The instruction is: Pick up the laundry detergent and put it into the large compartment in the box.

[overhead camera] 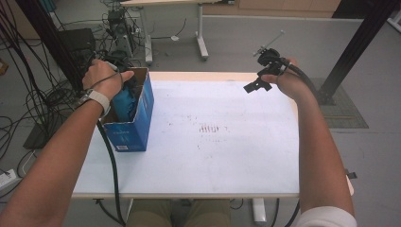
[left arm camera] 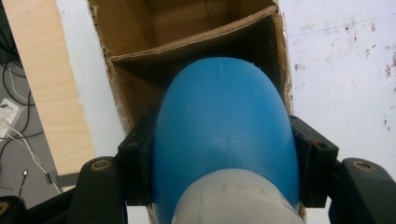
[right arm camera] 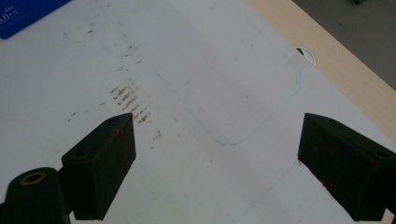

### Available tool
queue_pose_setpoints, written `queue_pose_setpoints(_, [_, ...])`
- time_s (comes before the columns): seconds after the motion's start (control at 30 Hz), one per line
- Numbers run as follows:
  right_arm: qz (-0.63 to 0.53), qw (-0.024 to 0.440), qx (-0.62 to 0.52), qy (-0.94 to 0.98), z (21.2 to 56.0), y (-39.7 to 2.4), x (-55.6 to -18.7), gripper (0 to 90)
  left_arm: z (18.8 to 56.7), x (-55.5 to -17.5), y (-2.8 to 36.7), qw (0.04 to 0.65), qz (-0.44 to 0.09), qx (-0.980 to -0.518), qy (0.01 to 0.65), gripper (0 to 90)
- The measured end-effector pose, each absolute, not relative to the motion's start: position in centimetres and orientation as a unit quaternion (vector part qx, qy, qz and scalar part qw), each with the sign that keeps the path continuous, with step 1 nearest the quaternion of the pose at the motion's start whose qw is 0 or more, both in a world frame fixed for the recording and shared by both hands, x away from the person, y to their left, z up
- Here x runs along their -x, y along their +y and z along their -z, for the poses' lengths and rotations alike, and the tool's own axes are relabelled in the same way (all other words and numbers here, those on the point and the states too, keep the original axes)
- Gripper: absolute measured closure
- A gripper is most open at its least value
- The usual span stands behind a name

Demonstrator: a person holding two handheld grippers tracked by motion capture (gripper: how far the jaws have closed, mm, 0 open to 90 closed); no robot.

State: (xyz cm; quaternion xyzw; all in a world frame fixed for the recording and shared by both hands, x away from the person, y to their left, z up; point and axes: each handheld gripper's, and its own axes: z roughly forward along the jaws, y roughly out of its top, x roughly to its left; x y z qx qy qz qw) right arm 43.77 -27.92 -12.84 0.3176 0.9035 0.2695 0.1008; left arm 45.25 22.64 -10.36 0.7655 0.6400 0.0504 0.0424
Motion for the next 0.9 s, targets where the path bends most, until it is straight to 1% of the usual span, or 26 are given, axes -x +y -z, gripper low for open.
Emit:
queue_pose_setpoints(0.53, [-0.267, 0.100, -0.321, 0.903, 13.1, -27.9, -43.8, 11.1, 11.8, -45.5, 22.4, 0.036, -0.053, -0.770, 0.635, 37.3])
queue_pose_setpoints(0.9, [-0.266, 0.097, -0.322, 0.903, 13.3, -27.9, -44.0, 11.2, 13.2, -45.9, 22.4, 0.030, -0.045, -0.771, 0.635, 37.3])
